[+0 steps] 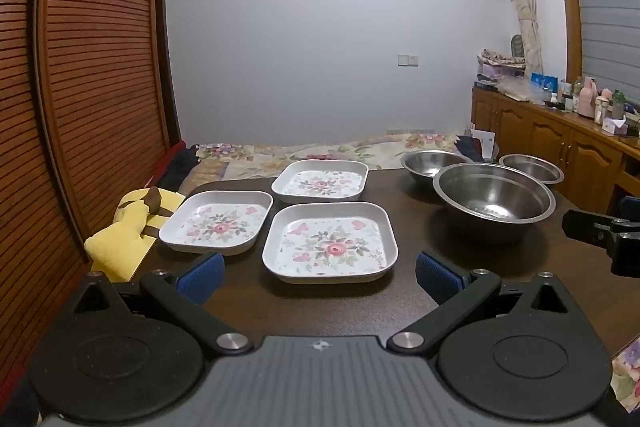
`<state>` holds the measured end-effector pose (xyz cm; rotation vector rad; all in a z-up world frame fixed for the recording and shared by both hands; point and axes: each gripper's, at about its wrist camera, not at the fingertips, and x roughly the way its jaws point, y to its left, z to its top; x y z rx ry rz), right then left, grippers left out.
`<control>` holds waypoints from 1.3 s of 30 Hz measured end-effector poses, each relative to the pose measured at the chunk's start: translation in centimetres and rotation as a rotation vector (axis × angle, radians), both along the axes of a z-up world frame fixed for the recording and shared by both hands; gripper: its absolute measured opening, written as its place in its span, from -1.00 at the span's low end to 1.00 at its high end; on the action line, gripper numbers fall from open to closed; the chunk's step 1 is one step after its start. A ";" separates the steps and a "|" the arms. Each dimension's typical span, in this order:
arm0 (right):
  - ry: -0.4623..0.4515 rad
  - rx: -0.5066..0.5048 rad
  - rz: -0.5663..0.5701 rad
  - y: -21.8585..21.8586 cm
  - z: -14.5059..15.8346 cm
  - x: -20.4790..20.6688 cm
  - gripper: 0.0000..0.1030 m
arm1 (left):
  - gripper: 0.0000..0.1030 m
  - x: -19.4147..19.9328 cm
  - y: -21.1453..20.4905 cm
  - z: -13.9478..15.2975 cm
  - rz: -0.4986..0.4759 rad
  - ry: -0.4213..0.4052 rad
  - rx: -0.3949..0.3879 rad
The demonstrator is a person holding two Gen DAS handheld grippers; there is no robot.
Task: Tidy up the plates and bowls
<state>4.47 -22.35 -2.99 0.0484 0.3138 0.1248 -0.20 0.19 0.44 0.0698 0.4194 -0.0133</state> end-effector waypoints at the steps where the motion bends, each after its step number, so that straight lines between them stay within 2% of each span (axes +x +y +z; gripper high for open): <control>1: 0.001 -0.001 0.000 0.0 0.0 0.0 1.00 | 1.00 0.0 0.0 0.0 0.001 -0.001 0.001; 39: 0.013 0.009 0.000 -0.2 -0.3 0.1 1.00 | 1.00 0.3 -0.1 -0.7 0.005 0.016 0.009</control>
